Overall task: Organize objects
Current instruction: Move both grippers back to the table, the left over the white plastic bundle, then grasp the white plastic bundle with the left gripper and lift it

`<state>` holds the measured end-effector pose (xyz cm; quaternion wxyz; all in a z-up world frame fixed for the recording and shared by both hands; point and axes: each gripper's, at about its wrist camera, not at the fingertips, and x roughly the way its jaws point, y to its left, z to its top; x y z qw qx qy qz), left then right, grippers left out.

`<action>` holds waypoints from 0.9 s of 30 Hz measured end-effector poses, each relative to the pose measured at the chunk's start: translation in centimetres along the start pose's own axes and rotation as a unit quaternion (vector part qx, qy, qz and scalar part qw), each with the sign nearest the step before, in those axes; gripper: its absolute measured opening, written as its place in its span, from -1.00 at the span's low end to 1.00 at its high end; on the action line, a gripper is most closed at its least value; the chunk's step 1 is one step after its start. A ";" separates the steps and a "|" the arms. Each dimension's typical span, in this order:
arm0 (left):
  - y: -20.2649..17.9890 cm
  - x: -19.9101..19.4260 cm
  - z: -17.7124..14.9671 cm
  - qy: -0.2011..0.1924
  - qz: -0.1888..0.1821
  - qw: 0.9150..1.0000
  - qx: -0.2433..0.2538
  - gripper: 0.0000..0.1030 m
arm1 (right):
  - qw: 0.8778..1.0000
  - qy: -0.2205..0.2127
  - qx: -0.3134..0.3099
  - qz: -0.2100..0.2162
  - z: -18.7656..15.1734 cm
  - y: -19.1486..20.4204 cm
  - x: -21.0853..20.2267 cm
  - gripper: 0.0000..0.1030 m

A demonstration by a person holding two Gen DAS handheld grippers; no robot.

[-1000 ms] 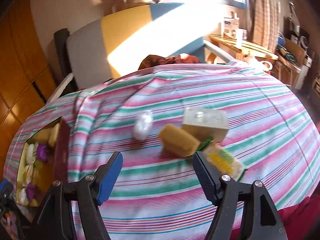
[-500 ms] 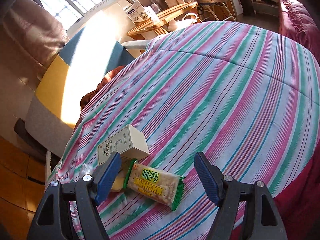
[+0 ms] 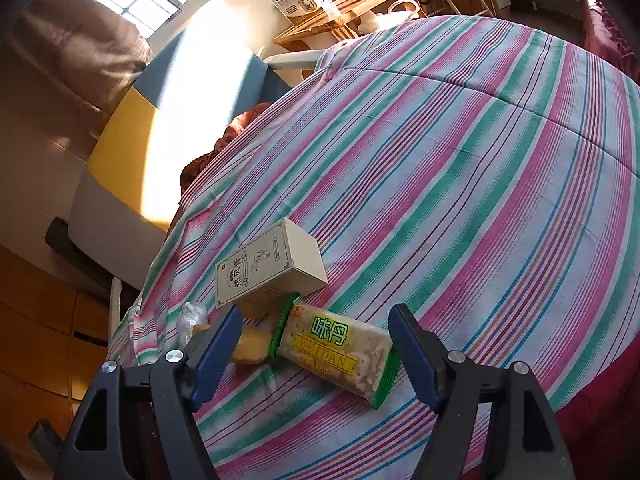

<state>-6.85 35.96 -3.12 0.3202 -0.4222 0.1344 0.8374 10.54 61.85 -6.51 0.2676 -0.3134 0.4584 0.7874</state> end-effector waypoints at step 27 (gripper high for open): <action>-3.5 12.1 5.7 0.050 -0.022 0.998 0.002 -0.32 | 0.999 0.036 0.000 0.035 -0.1 0.4 1.2 0.50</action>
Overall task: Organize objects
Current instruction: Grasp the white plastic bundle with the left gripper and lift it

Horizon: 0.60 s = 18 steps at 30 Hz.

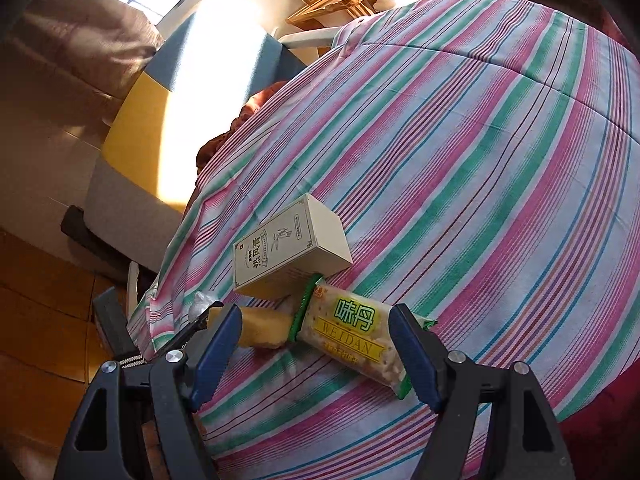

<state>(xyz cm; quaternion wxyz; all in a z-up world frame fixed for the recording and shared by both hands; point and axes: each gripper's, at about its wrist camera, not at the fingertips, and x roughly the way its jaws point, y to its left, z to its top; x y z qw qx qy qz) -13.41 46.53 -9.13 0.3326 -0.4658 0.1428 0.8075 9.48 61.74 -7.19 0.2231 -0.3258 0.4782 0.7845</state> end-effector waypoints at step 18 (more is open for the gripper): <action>-0.1 -9.2 -15.2 -0.033 -0.041 0.997 0.051 -0.31 | 0.998 0.001 -0.014 -0.064 0.3 -0.1 1.0 0.50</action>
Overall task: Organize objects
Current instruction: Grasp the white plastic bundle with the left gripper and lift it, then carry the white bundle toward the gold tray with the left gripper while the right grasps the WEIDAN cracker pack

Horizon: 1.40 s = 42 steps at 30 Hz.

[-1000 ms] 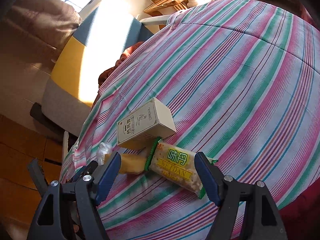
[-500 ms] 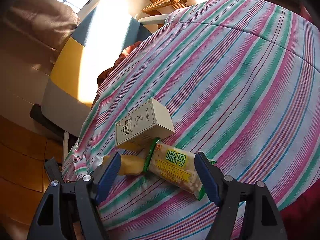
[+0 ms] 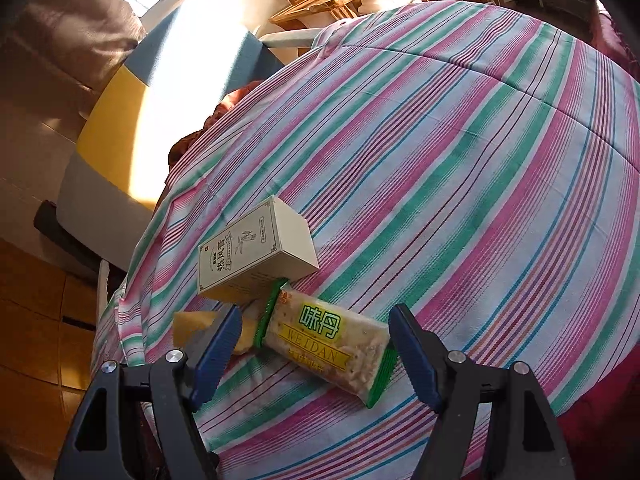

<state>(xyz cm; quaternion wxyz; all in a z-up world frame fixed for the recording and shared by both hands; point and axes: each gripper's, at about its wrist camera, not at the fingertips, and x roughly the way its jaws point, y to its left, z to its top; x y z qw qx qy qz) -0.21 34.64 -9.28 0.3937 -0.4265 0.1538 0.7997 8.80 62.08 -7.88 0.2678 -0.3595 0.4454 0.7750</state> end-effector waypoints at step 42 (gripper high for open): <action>-0.1 0.2 -1.6 -0.049 -0.002 0.998 0.038 -0.28 | 0.986 0.099 -0.118 -0.060 -1.7 3.3 4.7 0.35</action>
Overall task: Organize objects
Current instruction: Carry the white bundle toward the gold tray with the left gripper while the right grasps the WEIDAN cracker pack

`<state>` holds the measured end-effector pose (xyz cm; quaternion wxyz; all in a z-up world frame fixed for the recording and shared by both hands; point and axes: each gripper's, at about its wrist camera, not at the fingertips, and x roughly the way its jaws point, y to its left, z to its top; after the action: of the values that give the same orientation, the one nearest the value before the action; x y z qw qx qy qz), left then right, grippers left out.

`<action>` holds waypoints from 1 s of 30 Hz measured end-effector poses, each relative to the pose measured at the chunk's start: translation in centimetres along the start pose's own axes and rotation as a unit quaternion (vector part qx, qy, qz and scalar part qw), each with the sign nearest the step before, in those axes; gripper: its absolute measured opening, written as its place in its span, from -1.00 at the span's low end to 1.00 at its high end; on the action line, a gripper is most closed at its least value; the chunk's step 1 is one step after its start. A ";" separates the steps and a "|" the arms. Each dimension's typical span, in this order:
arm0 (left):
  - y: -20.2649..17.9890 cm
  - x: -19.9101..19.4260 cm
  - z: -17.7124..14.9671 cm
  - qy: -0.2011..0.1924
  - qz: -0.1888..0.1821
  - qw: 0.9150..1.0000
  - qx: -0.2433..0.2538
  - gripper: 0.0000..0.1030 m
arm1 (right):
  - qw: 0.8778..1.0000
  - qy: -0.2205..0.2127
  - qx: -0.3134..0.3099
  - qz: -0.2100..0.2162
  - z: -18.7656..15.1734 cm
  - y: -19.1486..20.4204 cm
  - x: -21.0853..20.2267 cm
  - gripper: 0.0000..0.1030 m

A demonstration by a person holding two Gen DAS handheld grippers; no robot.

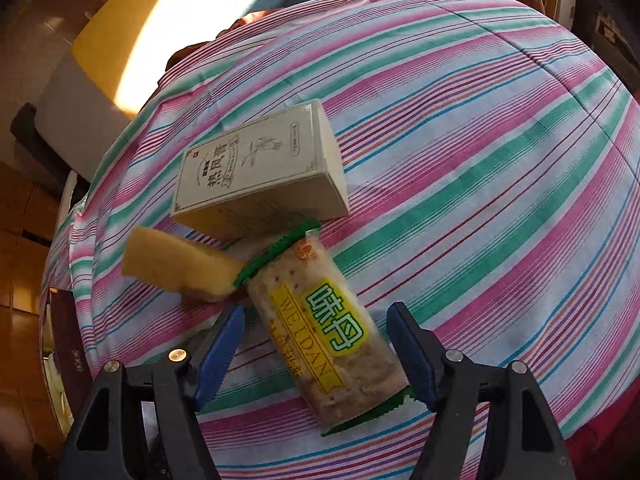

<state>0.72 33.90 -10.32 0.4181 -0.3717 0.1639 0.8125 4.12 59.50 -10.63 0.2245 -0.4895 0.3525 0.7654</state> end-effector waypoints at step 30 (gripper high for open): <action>-0.1 -0.3 0.5 0.027 0.023 0.999 -0.013 -0.33 | 0.984 -0.013 -0.138 -0.108 -3.1 3.5 0.8 -0.06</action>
<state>0.71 34.05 -9.76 0.3900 -0.3953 0.1733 0.8134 3.27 54.86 -11.10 0.2410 -0.5412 0.1855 0.7840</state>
